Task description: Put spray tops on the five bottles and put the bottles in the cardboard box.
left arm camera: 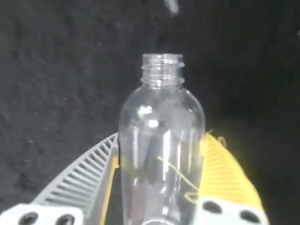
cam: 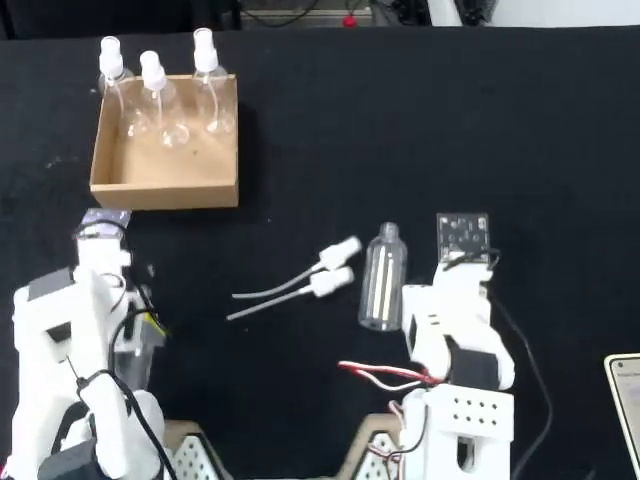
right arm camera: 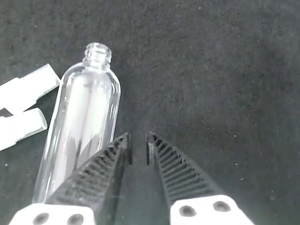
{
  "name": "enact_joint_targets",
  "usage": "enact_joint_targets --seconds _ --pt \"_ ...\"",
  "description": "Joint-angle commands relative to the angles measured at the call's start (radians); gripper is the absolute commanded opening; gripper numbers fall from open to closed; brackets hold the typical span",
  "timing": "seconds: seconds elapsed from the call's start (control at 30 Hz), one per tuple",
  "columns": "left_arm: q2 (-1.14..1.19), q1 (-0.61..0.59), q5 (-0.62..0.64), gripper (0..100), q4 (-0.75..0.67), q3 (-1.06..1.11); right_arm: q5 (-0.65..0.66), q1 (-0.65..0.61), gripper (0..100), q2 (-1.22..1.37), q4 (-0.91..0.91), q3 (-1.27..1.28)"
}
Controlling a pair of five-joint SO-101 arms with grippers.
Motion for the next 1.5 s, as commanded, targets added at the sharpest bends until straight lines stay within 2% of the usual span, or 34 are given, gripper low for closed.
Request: enact_joint_targets --seconds 0.0,0.23,0.43,0.67,0.83,0.93,1.17,1.3,1.47 --pt "-0.028 -0.024 -0.018 29 -0.02 -0.004 0.012 0.02 5.7 -0.016 -0.023 -0.008" --pt "-0.018 -0.012 -0.028 29 -0.011 -0.028 0.014 0.015 5.7 -0.016 -0.023 -0.008" --pt "-0.018 0.039 -0.052 35 0.158 -0.104 0.015 0.014 5.7 -0.016 -0.021 -0.01" --pt "-0.018 0.071 0.166 34 0.167 -0.186 0.017 0.014 5.7 -0.016 -0.017 -0.01" --pt "-0.018 0.062 0.192 34 0.169 -0.156 0.017 0.014 5.7 -0.016 -0.017 -0.01" --pt "-0.018 0.061 0.12 34 0.17 -0.16 0.017 0.014 5.7 -0.016 -0.017 -0.008" --pt "-0.018 0.062 -0.218 34 0.17 -0.154 0.017 0.02 5.7 -0.016 -0.017 -0.008" --pt "-0.018 0.036 -0.327 34 0.147 -0.102 0.017 0.02 5.7 -0.016 -0.017 -0.008" --pt "-0.018 -0.002 -0.353 34 -0.078 -0.012 0.017 0.02 5.7 -0.016 -0.017 -0.008"
